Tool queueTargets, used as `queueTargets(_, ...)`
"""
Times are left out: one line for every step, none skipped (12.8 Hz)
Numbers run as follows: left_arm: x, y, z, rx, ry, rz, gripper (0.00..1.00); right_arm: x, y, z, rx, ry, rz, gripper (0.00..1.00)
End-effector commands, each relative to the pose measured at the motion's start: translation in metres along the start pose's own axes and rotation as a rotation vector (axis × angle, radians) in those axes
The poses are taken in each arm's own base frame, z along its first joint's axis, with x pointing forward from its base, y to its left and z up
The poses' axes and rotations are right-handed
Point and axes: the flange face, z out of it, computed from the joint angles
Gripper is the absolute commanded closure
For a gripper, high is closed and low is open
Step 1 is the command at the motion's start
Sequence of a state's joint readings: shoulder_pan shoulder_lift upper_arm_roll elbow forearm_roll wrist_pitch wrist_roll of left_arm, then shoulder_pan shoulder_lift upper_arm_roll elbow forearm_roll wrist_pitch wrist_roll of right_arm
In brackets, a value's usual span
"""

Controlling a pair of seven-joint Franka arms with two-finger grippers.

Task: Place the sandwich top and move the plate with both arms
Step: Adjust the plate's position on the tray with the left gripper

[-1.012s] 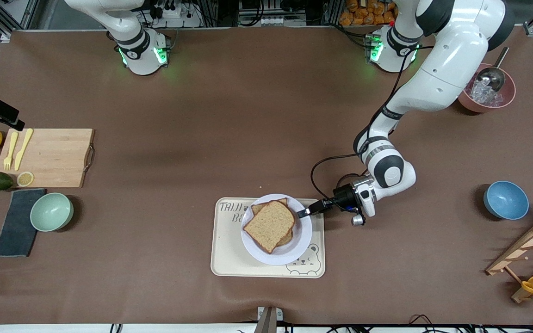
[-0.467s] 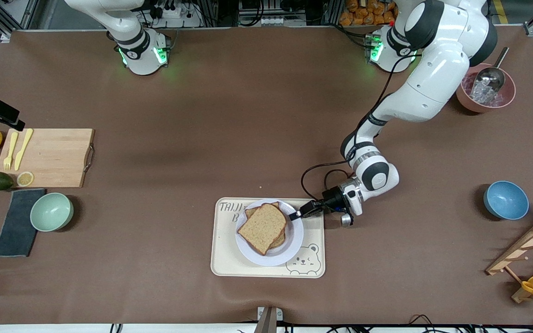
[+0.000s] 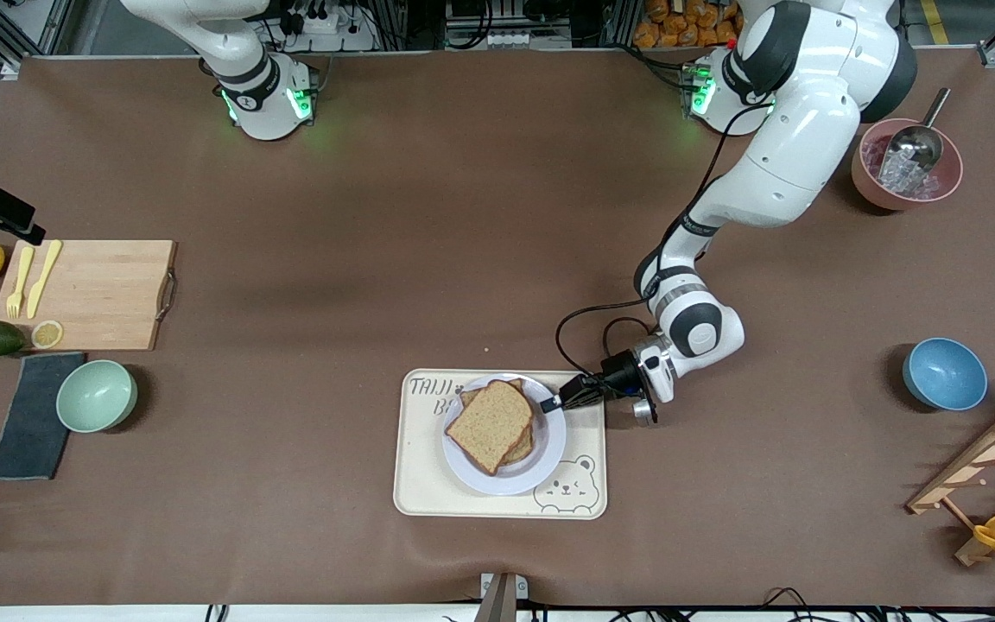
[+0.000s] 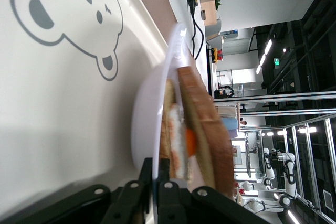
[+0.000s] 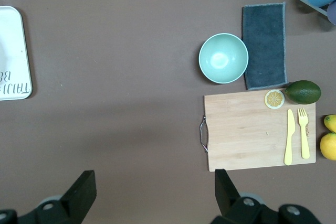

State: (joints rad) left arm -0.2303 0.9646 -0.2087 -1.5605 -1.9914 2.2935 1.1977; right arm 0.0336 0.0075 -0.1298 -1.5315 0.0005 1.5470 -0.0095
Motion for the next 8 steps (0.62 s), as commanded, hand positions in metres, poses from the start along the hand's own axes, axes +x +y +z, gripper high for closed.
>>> queueTargets(0.006,-0.002,-0.002,-0.009,0.033,0.007,0.00,-0.004,0.006,0.000,-0.013,0.001,0.019,0.00)
queueTargets(0.013,0.003,-0.006,-0.011,0.042,0.017,0.00,-0.004,0.006,0.002,-0.013,-0.005,0.021,0.00)
queueTargets(0.021,0.004,-0.014,-0.010,0.052,0.028,0.00,-0.004,0.006,0.002,-0.013,-0.005,0.022,0.00)
queueTargets(0.031,0.010,-0.021,-0.016,0.071,0.032,0.00,-0.004,0.007,0.002,-0.013,-0.005,0.024,0.00)
queueTargets(0.038,0.019,-0.025,-0.024,0.081,0.031,0.00,-0.004,0.009,0.002,-0.013,-0.007,0.027,0.00)
queueTargets(0.045,0.031,-0.029,-0.032,0.090,0.036,0.00,-0.004,0.010,0.002,-0.013,-0.007,0.029,0.00)
queueTargets(0.049,0.040,-0.032,-0.034,0.093,0.047,0.00,-0.004,0.009,0.002,-0.013,-0.005,0.027,0.00)
queueTargets(0.052,0.049,-0.035,-0.032,0.100,0.042,0.00,-0.005,0.008,0.002,-0.012,-0.007,0.026,0.00)
